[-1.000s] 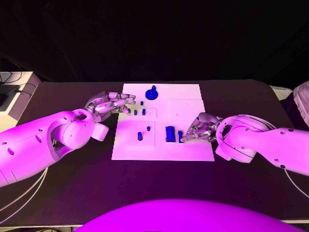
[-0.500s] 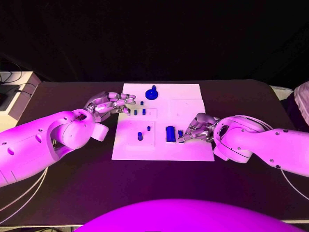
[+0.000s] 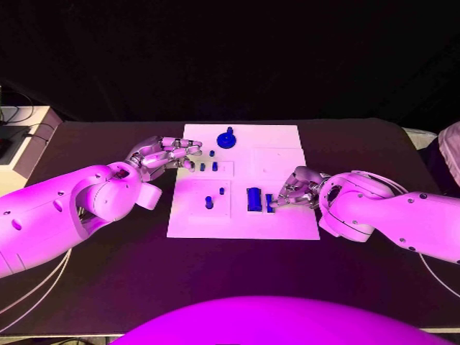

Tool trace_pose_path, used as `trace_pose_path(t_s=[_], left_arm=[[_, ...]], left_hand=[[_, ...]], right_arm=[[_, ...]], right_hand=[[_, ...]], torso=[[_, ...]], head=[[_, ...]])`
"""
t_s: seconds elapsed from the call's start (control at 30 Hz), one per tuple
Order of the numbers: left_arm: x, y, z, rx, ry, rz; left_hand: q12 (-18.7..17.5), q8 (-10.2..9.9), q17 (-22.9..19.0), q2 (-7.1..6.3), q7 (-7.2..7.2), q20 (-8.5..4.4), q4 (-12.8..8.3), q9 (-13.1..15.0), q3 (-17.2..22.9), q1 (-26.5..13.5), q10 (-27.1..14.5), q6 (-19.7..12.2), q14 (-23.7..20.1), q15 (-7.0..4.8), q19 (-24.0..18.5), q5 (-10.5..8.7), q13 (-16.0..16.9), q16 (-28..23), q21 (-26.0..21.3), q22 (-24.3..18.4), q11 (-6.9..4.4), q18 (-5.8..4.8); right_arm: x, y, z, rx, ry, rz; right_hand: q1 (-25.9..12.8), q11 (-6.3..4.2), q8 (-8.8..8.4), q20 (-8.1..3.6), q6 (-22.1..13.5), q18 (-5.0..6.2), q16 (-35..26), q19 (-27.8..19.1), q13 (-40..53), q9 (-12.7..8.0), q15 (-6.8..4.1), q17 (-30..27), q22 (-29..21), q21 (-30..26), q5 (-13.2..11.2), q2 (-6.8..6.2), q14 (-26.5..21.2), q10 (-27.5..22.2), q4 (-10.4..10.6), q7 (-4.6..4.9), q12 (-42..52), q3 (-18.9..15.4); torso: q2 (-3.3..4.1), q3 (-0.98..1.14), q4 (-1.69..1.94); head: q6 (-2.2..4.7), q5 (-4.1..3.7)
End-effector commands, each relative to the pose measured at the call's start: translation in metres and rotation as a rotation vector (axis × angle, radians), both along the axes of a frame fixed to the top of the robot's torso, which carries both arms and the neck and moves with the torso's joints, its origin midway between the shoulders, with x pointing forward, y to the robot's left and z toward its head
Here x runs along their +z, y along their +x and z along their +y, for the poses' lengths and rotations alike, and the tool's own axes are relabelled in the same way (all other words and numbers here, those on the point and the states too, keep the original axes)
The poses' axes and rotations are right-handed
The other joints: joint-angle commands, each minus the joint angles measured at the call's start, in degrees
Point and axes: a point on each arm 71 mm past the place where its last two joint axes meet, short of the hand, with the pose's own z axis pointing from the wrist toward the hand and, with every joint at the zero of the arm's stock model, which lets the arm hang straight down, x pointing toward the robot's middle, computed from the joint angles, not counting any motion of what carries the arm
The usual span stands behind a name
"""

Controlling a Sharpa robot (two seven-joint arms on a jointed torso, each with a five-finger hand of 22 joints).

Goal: Assemble the parts on the task board

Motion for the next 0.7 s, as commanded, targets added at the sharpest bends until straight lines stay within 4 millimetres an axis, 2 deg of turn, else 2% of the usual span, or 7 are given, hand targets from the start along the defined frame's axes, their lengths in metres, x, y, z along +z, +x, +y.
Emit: trace_pose_path(t_s=[0.03,0.5,0.63,0.7], left_arm=[[0.001,-0.001,-0.002,-0.017,-0.01,-0.003],[0.001,-0.001,-0.002,-0.017,-0.009,-0.003],[0.0,0.0,-0.002,-0.013,-0.01,-0.006],[0.001,0.001,-0.002,-0.006,-0.012,-0.011]], left_hand=[[0.16,0.25,-0.08,0.43,0.08,0.05,0.3,0.09,0.12,0.02,-0.26,-0.24,0.06,0.14,0.34,0.35,-0.04,-0.25,-0.14,0.05,0.07,-0.18],[0.16,0.25,-0.08,0.43,0.08,0.05,0.3,0.09,0.12,0.02,-0.26,-0.24,0.06,0.14,0.34,0.35,-0.04,-0.25,-0.14,0.05,0.07,-0.18],[0.14,0.22,-0.09,0.39,0.12,0.07,0.38,0.09,0.07,-0.08,-0.34,-0.35,0.03,0.17,0.35,0.33,-0.04,-0.28,-0.3,0.14,0.11,-0.18],[0.15,0.19,-0.11,0.33,0.11,0.08,0.42,0.08,0.02,-0.15,-0.32,-0.44,-0.02,0.19,0.33,0.32,-0.04,-0.32,-0.33,0.13,0.11,-0.2]], right_arm=[[-0.002,-0.001,0.0,0.003,-0.006,0.01],[0.002,-0.004,-0.004,-0.012,0.076,-0.002],[0.006,-0.003,-0.011,-0.043,0.16,-0.02],[0.01,-0.001,-0.017,-0.064,0.239,-0.04]], right_hand=[[-0.52,-0.34,0.4,-0.44,-0.12,-0.34,0.08,2.69,0.06,-0.06,-0.43,0.05,10.43,0.27,-0.25,-0.51,0.0,0.2,0.44,-0.36,0.32,0.03],[-0.96,-0.24,0.72,-0.37,-0.3,-0.29,-0.1,2.63,-0.04,0.13,-0.36,-0.07,10.36,-0.01,-0.33,-2.0,0.0,0.05,2.33,-0.25,0.08,0.49],[-0.73,0.08,0.16,-0.23,-1.16,-0.16,-0.83,2.38,-0.34,-0.16,-0.17,-1.02,10.1,-1.04,0.1,-3.03,-0.14,-0.49,3.25,0.28,-0.59,1.0],[-0.45,0.59,-1.14,0.04,-2.06,0.1,-1.81,1.93,-0.55,-0.93,0.18,-2.24,9.62,-2.9,0.75,-3.35,-0.32,-1.05,3.36,1.01,-1.1,1.22]], torso=[[0.0,0.0,-0.06],[-0.06,-0.05,0.03],[-0.17,-0.07,-0.09],[-0.26,-0.07,-0.2]], head=[[0.01,0.02],[0.01,-0.04],[0.01,-0.03],[0.01,-0.05]])
